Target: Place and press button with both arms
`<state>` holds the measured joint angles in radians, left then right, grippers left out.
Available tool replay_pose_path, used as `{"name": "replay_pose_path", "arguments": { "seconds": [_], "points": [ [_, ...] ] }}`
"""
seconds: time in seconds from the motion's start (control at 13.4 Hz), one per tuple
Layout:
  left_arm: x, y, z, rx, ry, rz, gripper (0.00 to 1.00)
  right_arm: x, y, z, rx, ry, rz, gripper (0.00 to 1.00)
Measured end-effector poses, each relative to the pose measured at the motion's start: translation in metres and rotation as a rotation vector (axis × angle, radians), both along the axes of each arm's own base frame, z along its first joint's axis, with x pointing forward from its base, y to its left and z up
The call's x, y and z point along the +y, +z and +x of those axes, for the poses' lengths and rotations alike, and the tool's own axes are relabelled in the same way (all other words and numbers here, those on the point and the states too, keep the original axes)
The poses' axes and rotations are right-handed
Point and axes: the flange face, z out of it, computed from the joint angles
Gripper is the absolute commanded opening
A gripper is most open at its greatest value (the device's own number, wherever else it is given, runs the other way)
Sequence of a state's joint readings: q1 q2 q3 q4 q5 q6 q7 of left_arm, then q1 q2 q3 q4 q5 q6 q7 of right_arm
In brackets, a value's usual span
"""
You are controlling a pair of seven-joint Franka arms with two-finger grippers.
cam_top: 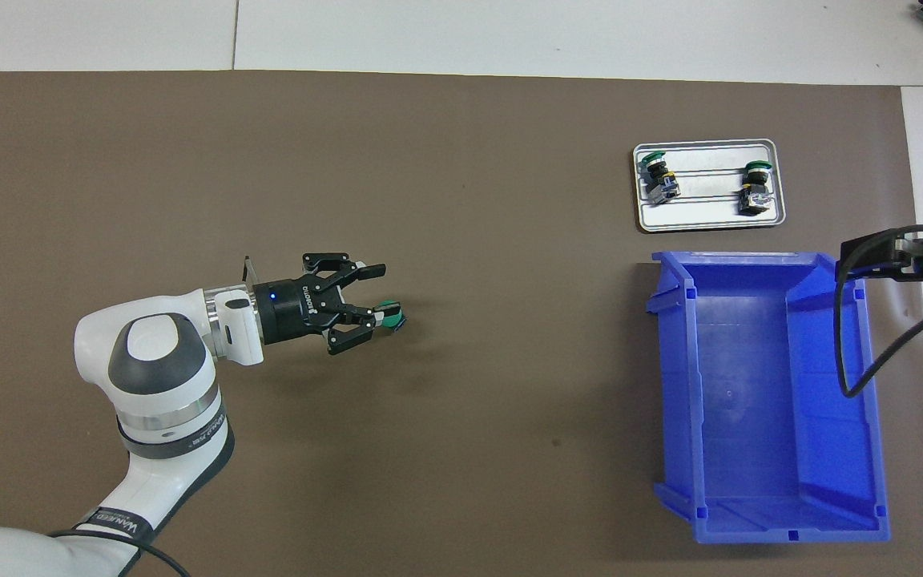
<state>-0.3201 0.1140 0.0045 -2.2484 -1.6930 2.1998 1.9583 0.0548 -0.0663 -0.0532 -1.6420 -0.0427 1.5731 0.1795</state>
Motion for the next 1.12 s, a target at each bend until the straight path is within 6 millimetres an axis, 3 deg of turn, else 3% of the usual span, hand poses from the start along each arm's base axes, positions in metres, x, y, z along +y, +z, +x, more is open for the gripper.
{"name": "replay_pose_path", "arguments": {
  "seconds": [0.15, 0.3, 0.6, 0.9, 1.12],
  "points": [
    [-0.011, 0.034, 0.007, 0.030, 0.064, 0.004, 0.63, 0.000, 0.000, 0.000, 0.000, 0.000, 0.000, 1.00],
    [-0.023, 0.055, 0.010, 0.050, 0.108, 0.034, 0.63, 0.000, 0.000, 0.000, 0.000, 0.000, 0.000, 1.00],
    [-0.044, 0.084, 0.017, 0.123, 0.106, 0.156, 0.61, 0.000, 0.000, 0.000, 0.000, 0.000, 0.000, 1.00],
    [-0.059, 0.113, 0.025, 0.228, 0.119, 0.388, 0.56, 0.000, 0.000, 0.000, 0.000, 0.000, 0.000, 1.00],
    [-0.078, 0.119, 0.019, 0.323, 0.184, 0.476, 0.56, 0.000, 0.000, 0.000, 0.000, 0.000, 0.000, 1.00]
  ]
}}
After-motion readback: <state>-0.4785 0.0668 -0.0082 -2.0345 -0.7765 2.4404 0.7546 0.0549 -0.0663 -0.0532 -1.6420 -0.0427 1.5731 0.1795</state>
